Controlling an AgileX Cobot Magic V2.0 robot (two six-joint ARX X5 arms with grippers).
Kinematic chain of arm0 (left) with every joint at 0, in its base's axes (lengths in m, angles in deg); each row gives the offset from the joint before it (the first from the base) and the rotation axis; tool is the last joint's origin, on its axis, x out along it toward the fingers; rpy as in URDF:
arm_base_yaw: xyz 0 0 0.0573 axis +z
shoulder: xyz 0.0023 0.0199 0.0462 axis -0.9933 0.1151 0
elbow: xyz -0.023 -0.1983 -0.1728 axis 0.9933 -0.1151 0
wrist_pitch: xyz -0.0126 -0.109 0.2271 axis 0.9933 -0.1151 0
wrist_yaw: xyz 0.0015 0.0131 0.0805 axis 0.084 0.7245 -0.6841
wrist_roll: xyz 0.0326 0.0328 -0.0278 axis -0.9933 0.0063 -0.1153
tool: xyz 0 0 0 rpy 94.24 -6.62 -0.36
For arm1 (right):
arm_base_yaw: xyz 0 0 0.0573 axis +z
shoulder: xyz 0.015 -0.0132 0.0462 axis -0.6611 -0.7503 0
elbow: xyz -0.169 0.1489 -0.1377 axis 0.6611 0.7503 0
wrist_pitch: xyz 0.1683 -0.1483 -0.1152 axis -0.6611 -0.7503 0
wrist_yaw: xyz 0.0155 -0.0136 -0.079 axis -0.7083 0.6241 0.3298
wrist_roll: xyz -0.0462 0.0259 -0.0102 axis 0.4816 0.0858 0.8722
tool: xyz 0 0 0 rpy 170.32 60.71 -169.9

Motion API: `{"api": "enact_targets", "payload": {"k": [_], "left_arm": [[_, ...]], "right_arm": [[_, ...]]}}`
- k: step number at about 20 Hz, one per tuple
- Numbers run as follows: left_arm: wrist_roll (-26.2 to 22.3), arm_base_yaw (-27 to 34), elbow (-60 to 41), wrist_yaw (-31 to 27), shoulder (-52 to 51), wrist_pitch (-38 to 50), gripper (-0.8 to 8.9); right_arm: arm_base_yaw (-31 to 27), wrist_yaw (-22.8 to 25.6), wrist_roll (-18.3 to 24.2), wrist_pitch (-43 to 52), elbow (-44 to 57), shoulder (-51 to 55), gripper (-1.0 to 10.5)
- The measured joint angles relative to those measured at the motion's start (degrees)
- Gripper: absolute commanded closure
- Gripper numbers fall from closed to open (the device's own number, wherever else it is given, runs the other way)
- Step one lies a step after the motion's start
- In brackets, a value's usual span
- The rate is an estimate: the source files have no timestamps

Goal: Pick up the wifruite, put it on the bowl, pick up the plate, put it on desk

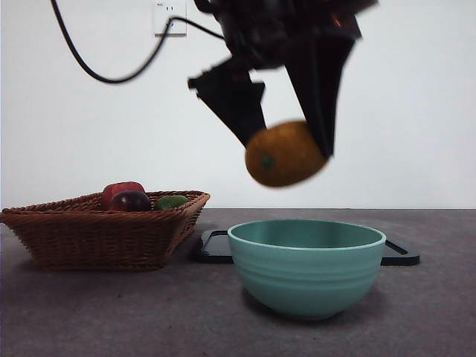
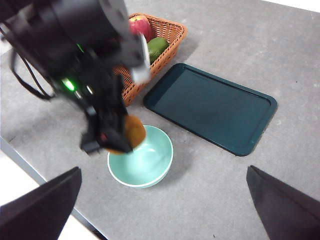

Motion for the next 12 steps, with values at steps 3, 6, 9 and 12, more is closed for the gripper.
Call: {"api": "enact_targets", "payload": {"k": [3,6,9,12], "left_arm": [[0.5,-0.2,0.0,-0.1,3.6,2.7,6.05],[0.6,-0.2,0.0,-0.5,5.2,4.7,6.05],[0.6,-0.2,0.0,-0.5,7.2,4.5,6.05],[0.8,-0.5,0.0,-0.6,10.3,4.3,6.04]], "right_arm": [[0.0,0.0,0.0,0.0,0.0,0.0,3.4],[0.0,0.0,0.0,0.0,0.0,0.0,3.4],[0.0,0.0,0.0,0.0,0.0,0.0,3.4],[0.0,0.0,0.0,0.0,0.0,0.0,3.4]]}}
